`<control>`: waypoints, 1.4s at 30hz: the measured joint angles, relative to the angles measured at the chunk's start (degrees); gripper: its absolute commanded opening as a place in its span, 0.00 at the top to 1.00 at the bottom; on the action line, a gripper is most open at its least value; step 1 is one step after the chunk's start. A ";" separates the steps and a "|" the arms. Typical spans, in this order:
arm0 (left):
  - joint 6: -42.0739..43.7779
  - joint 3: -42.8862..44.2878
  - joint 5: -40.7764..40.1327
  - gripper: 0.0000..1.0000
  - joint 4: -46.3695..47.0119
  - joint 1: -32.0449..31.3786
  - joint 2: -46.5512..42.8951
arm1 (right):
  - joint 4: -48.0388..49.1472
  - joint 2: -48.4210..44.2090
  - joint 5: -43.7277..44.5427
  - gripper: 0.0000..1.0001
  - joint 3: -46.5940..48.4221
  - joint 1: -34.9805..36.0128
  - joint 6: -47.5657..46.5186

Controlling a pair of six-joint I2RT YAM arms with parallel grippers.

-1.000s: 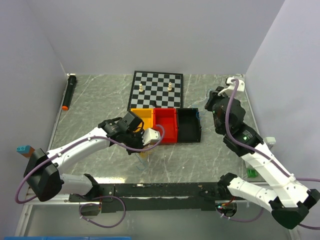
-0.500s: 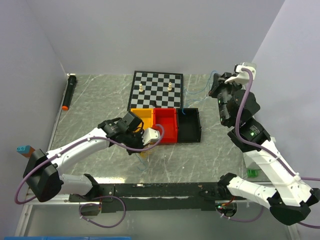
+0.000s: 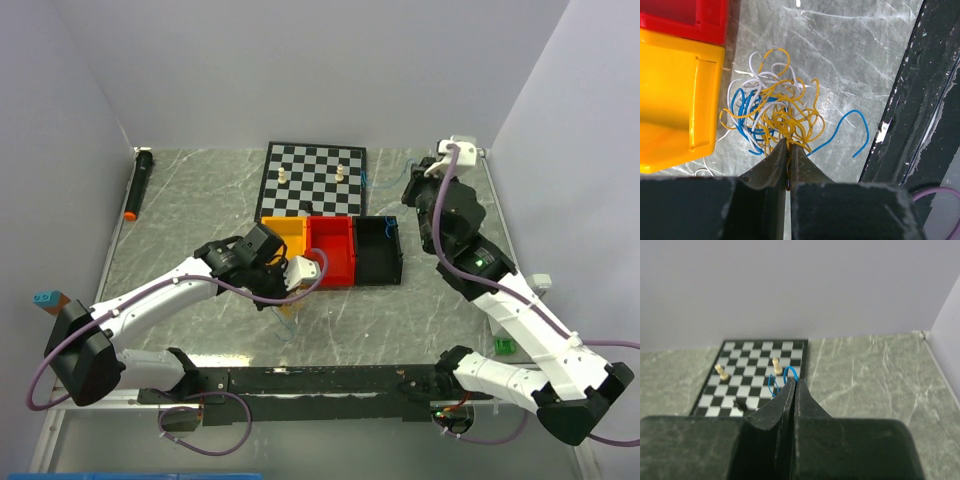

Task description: Untangle the cables

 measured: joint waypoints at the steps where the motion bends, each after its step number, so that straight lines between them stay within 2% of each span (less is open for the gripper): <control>1: 0.00 -0.09 0.00 0.92 -0.02 0.00 0.00 | -0.04 0.02 0.00 1.00 -1.01 0.00 0.28; 12: -0.52 -0.24 0.00 0.93 -0.04 -0.04 -0.02 | -3.04 -0.33 0.02 1.00 -13.00 0.00 7.54; 17: -0.61 -0.26 0.00 0.92 -0.04 -0.17 -0.02 | -5.92 -3.65 0.00 1.00 -17.94 0.02 12.20; 24: -0.72 -0.28 0.00 0.92 -0.04 -0.74 -0.02 | -8.09 -5.22 -0.02 1.00 -19.19 0.02 14.99; 28: -0.94 -0.28 -0.02 0.92 -0.02 -1.14 -0.02 | -5.92 -1.22 -1.11 1.00 -19.12 0.00 14.93; 42: -1.90 -0.66 -0.02 0.93 1.18 -1.68 -0.02 | 1.11 22.32 -10.05 1.00 -18.43 -3.28 19.82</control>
